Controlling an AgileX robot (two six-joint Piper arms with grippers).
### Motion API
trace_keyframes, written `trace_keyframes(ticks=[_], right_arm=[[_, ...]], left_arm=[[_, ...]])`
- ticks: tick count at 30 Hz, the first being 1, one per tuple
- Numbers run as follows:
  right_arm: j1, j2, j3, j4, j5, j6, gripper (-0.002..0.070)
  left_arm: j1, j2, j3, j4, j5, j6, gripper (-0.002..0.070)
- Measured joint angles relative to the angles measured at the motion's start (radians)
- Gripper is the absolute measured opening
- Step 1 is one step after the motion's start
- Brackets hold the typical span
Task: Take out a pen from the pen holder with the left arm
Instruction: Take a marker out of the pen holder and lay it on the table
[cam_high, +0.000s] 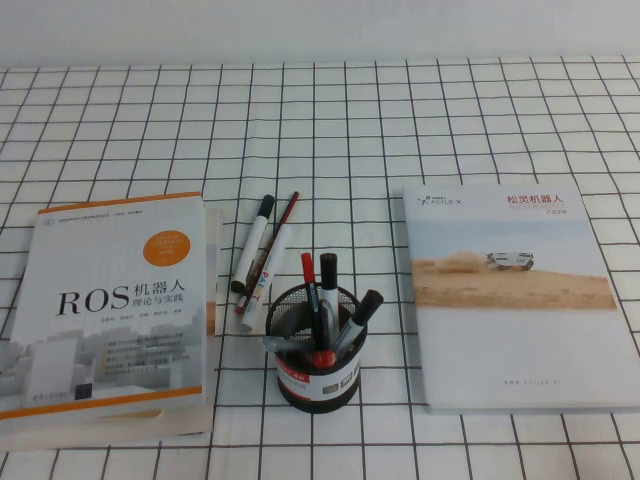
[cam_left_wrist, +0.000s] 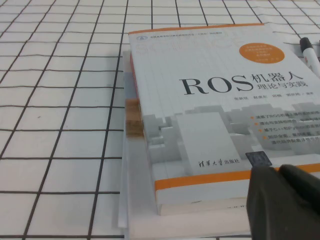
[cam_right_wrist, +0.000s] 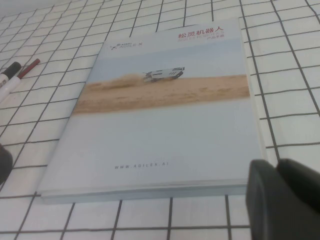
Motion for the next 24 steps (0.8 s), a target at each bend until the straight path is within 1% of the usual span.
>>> trace_keyframes(ticks=[20,22,24], right_arm=[[0.0,0.0,0.0,0.0,0.0,0.0,-0.0012],[0.0,0.0,0.0,0.0,0.0,0.0,-0.0012],[0.0,0.0,0.0,0.0,0.0,0.0,-0.0012]], left_arm=[[0.0,0.0,0.0,-0.002,-0.011,0.0,-0.0004],[0.0,0.0,0.0,-0.021,-0.035,-0.001,-0.0004],[0.0,0.0,0.0,-0.078,-0.073,-0.023,-0.0003]])
